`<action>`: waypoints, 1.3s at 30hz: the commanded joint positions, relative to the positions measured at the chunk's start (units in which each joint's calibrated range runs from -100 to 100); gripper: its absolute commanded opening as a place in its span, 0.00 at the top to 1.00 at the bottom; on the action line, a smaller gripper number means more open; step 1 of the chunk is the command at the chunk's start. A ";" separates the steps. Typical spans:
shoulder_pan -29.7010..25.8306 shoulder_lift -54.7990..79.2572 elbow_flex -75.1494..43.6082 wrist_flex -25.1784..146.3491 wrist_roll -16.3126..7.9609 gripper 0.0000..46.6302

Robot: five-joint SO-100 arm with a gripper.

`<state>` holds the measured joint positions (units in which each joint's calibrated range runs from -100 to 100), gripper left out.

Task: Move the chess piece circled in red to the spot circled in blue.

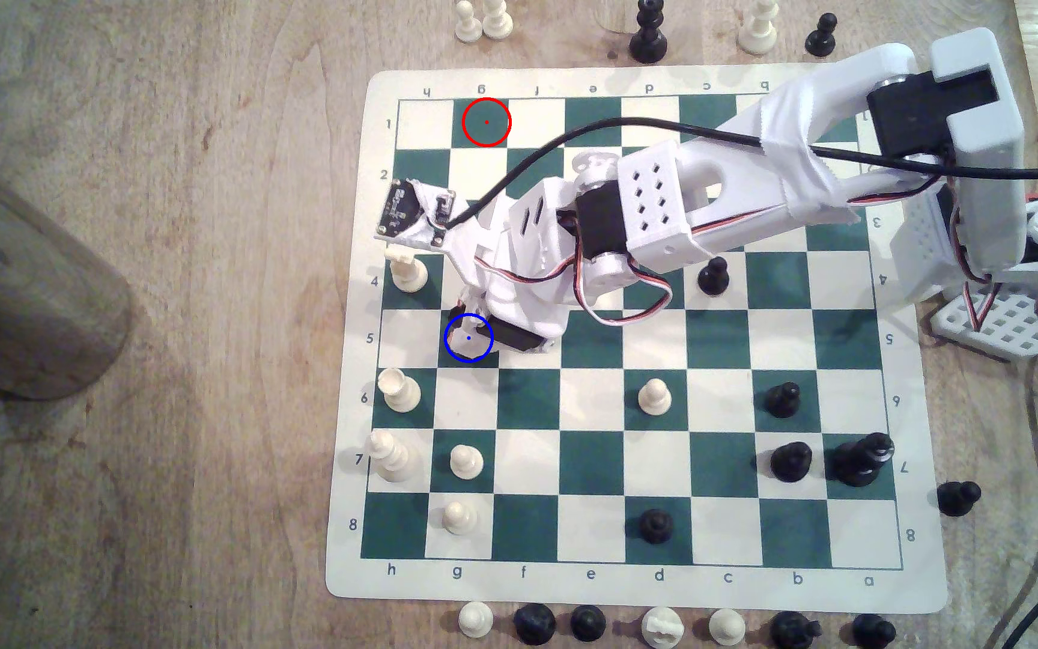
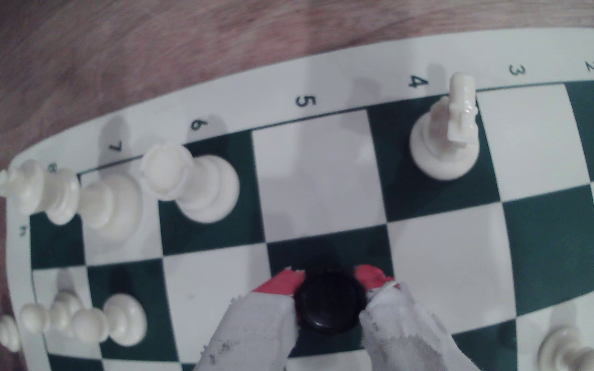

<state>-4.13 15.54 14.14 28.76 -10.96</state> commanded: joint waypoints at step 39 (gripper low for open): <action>-3.73 -37.61 16.86 17.67 0.05 0.60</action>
<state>-7.52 -10.10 29.96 43.43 -11.55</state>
